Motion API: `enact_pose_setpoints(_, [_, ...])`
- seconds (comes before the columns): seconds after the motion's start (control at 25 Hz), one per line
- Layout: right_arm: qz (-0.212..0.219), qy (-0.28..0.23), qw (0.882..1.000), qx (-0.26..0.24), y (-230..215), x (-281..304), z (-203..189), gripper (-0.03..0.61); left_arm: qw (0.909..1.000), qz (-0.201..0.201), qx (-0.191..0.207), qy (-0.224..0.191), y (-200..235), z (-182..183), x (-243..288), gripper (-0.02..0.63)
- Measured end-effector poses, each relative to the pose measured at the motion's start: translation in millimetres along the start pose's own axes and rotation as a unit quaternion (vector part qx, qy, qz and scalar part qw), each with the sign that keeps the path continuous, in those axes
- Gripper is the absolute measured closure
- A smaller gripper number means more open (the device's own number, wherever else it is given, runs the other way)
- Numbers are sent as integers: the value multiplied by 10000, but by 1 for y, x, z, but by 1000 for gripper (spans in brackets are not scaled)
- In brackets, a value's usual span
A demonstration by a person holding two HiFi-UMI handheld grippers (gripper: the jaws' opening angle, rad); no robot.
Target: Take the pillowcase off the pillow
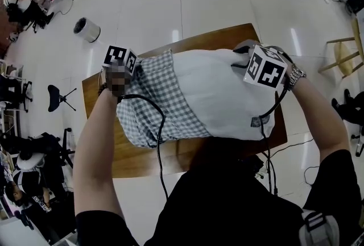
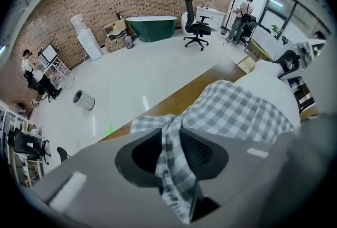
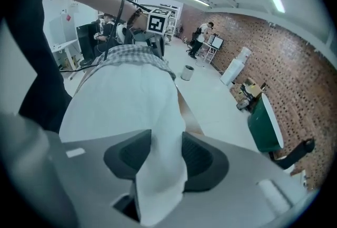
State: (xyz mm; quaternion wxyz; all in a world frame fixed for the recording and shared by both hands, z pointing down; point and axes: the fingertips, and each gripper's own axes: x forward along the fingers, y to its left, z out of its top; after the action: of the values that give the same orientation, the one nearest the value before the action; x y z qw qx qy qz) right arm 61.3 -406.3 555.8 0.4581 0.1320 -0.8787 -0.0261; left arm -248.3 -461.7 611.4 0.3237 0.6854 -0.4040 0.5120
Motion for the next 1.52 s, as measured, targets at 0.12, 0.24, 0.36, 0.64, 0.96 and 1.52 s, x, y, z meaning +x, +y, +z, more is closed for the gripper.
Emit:
enact_pose_setpoints(0.12, [-256,-86,9995,-150,1,-6,2,391,9993,10,-37,-381,-9,5,-8,439])
enact_pose_setpoints(0.24, [-355,-142,9991,-184,15,-14,12,367,9973,89,-55,-733,-14,1,-26,425])
enact_pose_setpoints(0.36, [-391,-140,9988,-252,34,-19,24,365,9953,172,-19,-957,-14,-9,-45,416])
enact_pose_setpoints(0.64, [-384,-102,9983,-434,81,-26,39,345,9924,98,-58,-1224,-32,-42,-71,413])
enact_pose_setpoints(0.96, [-429,-33,9967,-683,146,-30,46,324,9858,-110,-93,-1673,-76,-88,-100,413])
enact_pose_setpoints(1.52, [-652,250,9890,-1306,232,-3,39,285,9699,-833,-453,-2243,-170,-169,-97,413])
